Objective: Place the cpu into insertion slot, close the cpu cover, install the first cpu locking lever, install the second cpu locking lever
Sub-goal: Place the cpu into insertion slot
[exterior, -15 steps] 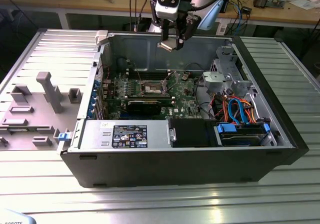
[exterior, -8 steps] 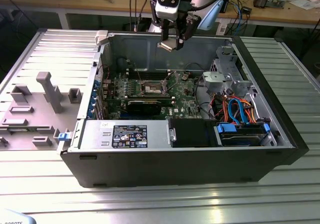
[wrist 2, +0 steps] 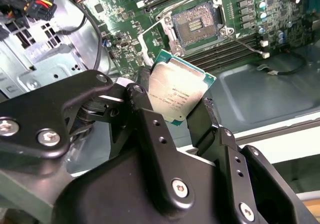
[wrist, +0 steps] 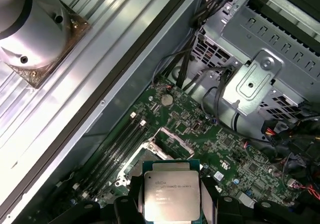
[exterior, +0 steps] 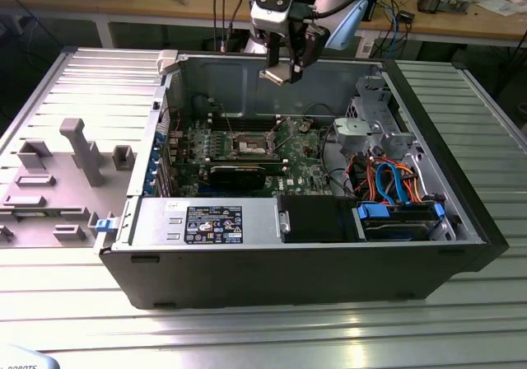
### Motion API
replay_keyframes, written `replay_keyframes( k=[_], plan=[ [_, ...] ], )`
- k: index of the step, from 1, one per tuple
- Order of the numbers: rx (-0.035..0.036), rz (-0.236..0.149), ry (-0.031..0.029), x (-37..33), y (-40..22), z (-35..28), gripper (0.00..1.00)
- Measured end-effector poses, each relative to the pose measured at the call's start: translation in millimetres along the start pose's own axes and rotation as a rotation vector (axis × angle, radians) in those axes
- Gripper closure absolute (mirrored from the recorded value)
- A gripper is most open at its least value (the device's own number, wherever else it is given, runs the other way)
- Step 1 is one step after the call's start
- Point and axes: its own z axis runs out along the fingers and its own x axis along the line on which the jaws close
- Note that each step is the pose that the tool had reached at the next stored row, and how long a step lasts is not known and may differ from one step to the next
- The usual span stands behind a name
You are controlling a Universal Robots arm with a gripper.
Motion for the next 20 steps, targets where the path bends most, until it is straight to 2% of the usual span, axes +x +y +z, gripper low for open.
replay_keyframes(
  k=[17,18,20],
  plan=[
    [-0.0002,0.008,-0.0007,1.2,-1.5,0.0,0.46],
    [-0.0003,0.013,-0.0011,1.4,-1.8,0.0,0.46],
    [-0.0011,0.054,-0.0048,1.3,-1.7,0.1,0.46]
  ],
)
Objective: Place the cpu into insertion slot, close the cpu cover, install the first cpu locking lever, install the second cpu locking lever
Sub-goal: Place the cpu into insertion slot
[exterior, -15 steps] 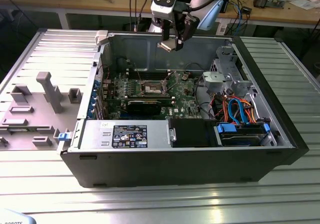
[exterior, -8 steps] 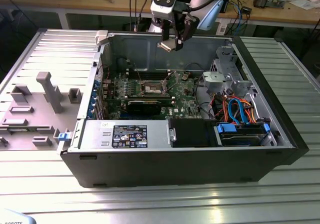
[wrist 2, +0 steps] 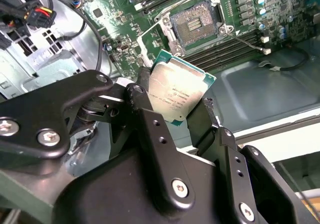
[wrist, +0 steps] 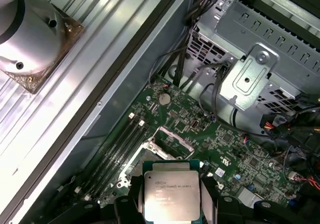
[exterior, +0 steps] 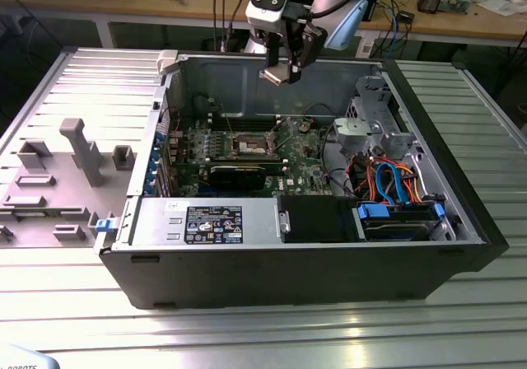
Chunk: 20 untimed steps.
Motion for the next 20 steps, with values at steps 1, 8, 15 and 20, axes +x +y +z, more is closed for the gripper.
replay_keyframes(
  k=[1,8,15,20],
  plan=[
    [-0.0002,0.011,-0.0010,0.0,0.0,0.1,0.46],
    [-0.0014,0.073,-0.0065,0.0,0.0,0.3,0.46],
    [-0.0017,0.085,-0.0076,0.0,0.0,0.4,0.46],
    [-0.0023,0.127,-0.0114,0.0,-0.1,0.8,0.46]
  ],
)
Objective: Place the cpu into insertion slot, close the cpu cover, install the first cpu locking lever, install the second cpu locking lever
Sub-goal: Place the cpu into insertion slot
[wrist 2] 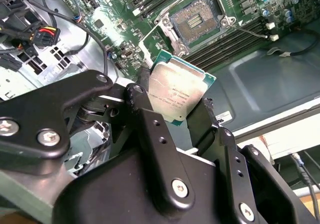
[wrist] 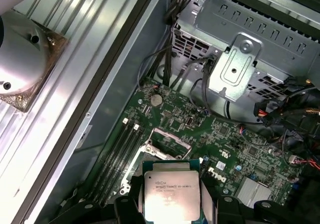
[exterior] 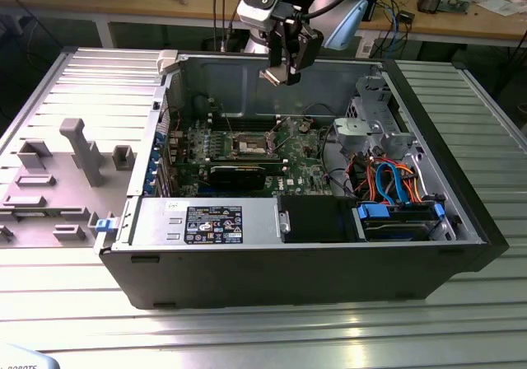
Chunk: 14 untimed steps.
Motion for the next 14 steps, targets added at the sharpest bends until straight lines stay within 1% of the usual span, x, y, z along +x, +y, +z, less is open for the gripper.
replay_keyframes(
  k=[2,7,9,12,14],
  plan=[
    [-0.0005,0.020,-0.0018,0.0,0.0,0.1,0.46],
    [-0.0019,0.099,-0.0086,0.0,0.0,0.9,0.46],
    [-0.0022,0.123,-0.0107,0.1,-0.4,1.3,0.46],
    [-0.0024,0.135,-0.0119,0.5,-1.1,1.3,0.46],
    [-0.0025,0.136,-0.0119,0.5,-1.1,1.3,0.46]
  ],
)
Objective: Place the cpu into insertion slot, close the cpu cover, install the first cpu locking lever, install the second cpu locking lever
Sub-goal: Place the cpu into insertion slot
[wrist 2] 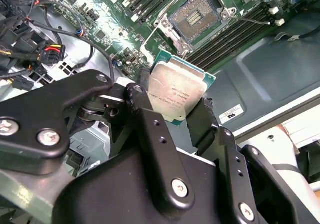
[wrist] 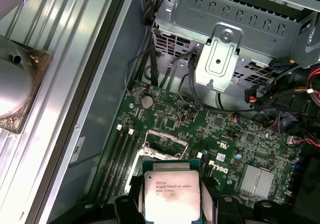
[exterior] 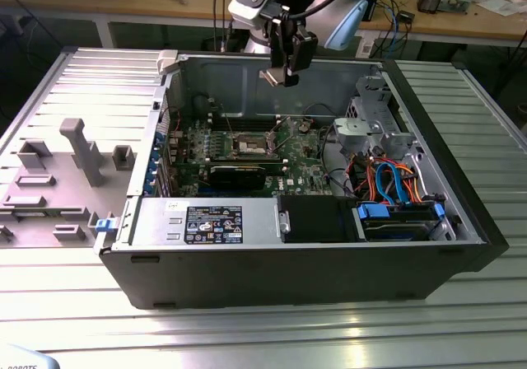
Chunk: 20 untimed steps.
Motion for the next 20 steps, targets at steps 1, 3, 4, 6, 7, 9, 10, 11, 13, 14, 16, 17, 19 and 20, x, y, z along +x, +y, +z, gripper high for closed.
replay_keyframes(
  k=[1,3,4,6,7,9,10,11,13,14,16,17,19,20],
  plan=[
    [0.0000,0.000,-0.0001,0.0,0.0,0.3,0.46],
    [0.0000,0.000,0.0000,0.0,-0.1,0.8,0.46],
    [0.0001,0.000,0.0000,0.0,-0.1,0.8,0.46],
    [0.0000,0.000,0.0000,0.0,-0.1,0.8,0.46],
    [0.0000,0.000,0.0000,0.0,-0.1,0.9,0.46],
    [0.0000,0.000,0.0000,0.0,-0.1,0.9,0.46],
    [0.0000,0.000,0.0000,0.0,-0.1,0.9,0.46],
    [0.0000,0.000,0.0000,0.0,-0.1,0.9,0.46],
    [0.0000,0.001,0.0000,0.0,-0.1,1.0,0.46],
    [0.0000,0.004,-0.0001,0.1,-0.3,1.2,0.46],
    [0.0003,0.028,-0.0022,0.1,-0.5,2.0,0.46],
    [0.0006,0.039,-0.0028,0.1,-0.5,2.3,0.46],
    [0.0026,0.067,-0.0047,0.1,-0.7,3.2,0.46],
    [0.0034,0.075,-0.0050,0.1,-0.7,3.5,0.46]
  ],
)
